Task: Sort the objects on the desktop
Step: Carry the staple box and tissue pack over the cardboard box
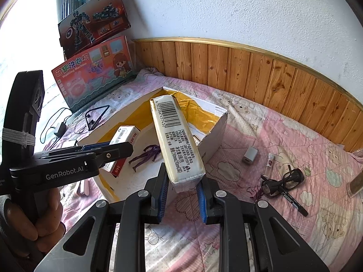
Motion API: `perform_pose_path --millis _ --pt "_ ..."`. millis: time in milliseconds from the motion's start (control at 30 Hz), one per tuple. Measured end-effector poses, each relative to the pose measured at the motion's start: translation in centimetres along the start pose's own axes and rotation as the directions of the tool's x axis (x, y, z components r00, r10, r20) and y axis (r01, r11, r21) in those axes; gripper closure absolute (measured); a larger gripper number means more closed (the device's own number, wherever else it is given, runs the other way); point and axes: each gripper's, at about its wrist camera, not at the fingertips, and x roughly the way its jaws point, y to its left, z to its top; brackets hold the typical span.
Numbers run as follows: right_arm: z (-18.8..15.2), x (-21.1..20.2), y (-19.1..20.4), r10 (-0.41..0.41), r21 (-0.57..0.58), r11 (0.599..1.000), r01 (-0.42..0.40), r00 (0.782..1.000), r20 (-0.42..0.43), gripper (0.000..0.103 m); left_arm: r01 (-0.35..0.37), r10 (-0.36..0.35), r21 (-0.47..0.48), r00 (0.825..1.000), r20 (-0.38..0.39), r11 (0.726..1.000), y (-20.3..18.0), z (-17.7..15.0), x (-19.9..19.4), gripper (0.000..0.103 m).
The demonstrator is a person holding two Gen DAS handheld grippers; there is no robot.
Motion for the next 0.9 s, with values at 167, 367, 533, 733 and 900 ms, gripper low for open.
perform_pose_path --millis 167,367,533,733,900 --pt "0.1 0.8 0.8 -0.001 -0.003 1.000 0.001 1.000 -0.008 0.079 -0.006 0.006 -0.010 1.000 -0.003 1.000 1.0 0.1 0.1 0.064" --pt "0.5 1.7 1.9 0.004 -0.011 1.000 -0.004 1.000 -0.017 0.079 -0.016 0.015 -0.035 0.999 -0.031 0.999 2.1 0.2 0.7 0.064" --pt "0.8 2.6 2.8 0.007 -0.019 1.000 -0.008 1.000 -0.027 0.079 -0.017 0.014 -0.051 0.997 -0.073 0.999 2.7 0.1 1.7 0.064" --pt "1.1 3.8 3.5 0.000 -0.034 0.999 -0.002 0.999 -0.046 0.079 -0.018 0.009 -0.074 0.993 -0.120 0.997 3.2 -0.4 3.0 0.064" --pt "1.5 4.8 3.6 0.004 -0.019 1.000 -0.006 0.998 -0.061 0.079 -0.022 0.010 -0.080 0.990 -0.141 0.997 3.4 -0.5 3.8 0.064"
